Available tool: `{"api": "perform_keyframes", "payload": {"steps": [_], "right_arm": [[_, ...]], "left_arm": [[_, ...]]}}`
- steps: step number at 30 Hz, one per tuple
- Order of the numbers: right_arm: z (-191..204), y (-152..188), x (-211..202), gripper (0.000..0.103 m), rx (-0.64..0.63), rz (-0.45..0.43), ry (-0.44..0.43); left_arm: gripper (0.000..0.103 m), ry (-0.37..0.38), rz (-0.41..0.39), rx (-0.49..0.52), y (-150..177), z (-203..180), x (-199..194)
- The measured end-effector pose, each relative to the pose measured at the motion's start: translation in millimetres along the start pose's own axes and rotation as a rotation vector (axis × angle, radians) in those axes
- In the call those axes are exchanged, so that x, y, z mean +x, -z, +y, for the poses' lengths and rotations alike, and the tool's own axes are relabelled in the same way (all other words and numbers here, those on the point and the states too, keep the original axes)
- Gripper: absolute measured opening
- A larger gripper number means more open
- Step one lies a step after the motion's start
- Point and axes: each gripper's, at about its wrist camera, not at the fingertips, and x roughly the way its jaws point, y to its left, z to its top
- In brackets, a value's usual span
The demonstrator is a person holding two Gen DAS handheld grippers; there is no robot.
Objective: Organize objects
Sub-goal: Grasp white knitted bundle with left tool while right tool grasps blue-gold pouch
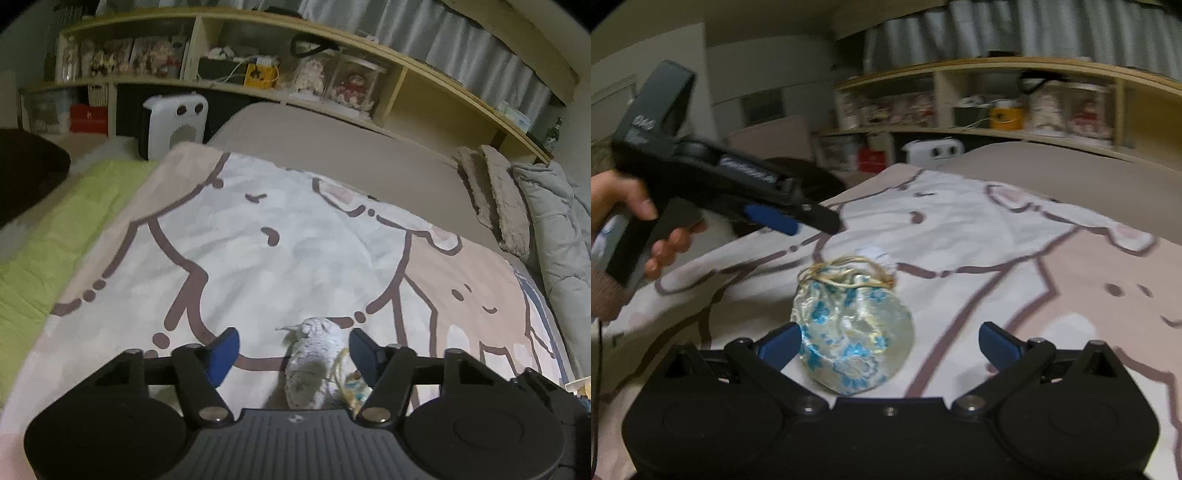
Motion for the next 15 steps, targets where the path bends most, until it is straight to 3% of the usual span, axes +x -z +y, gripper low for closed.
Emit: {"api": "perform_keyframes", "payload": {"steps": [5, 13, 14, 15], "right_arm": [[4, -1, 23, 0.103, -0.070, 0.053, -0.076], [12, -8, 51, 0.103, -0.125, 0.100, -0.118], [14, -8, 52, 0.102, -0.127, 0.114, -0.118], [15, -9, 51, 0.094, -0.126, 0.123, -0.120]], "left_arm": [[0.054, 0.025, 0.028, -0.021, 5, 13, 17], [0.053, 0.112, 0.043, -0.029, 9, 15, 26], [0.053, 0.119, 0.047, -0.029, 9, 14, 27], [0.053, 0.122, 0.051, -0.028, 10, 13, 28]]}}
